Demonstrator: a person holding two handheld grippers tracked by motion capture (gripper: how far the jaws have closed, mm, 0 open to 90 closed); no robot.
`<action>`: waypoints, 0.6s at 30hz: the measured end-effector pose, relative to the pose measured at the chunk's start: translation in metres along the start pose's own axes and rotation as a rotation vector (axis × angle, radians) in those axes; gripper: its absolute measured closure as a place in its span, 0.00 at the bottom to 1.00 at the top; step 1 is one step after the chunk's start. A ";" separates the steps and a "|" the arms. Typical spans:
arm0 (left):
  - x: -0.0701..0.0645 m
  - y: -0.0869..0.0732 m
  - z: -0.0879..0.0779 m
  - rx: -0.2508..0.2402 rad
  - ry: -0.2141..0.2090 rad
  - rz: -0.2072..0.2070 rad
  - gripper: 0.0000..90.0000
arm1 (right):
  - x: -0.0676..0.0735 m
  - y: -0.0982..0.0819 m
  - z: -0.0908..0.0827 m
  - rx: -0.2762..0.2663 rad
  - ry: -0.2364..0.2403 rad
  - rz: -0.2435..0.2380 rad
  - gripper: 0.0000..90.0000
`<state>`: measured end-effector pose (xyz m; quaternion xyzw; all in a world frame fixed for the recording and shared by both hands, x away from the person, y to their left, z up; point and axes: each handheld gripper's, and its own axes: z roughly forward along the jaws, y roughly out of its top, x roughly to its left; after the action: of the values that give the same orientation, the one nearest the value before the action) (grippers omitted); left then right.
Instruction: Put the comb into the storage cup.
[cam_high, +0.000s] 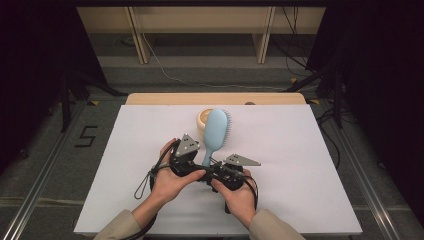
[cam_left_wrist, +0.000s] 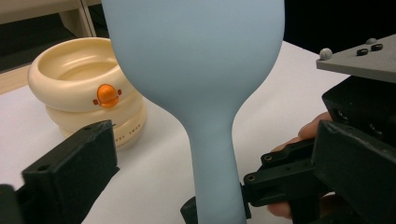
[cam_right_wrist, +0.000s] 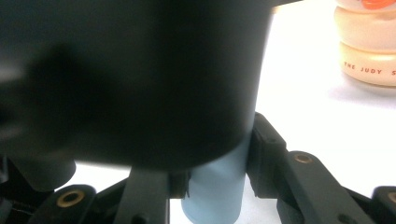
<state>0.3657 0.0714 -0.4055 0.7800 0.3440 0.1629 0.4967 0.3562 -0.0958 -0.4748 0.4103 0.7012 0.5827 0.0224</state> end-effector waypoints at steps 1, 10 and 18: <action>0.000 0.000 0.000 0.001 0.000 0.005 0.00 | 0.000 0.000 0.000 -0.001 0.001 0.000 0.73; 0.007 0.007 -0.009 -0.021 0.003 0.006 0.00 | -0.001 0.000 0.000 -0.002 0.000 -0.003 0.73; 0.009 0.011 -0.013 -0.037 -0.005 -0.014 0.00 | -0.001 -0.001 0.000 0.000 0.002 0.010 0.73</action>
<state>0.3687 0.0836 -0.3912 0.7686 0.3451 0.1638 0.5132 0.3564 -0.0965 -0.4759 0.4131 0.6993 0.5831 0.0185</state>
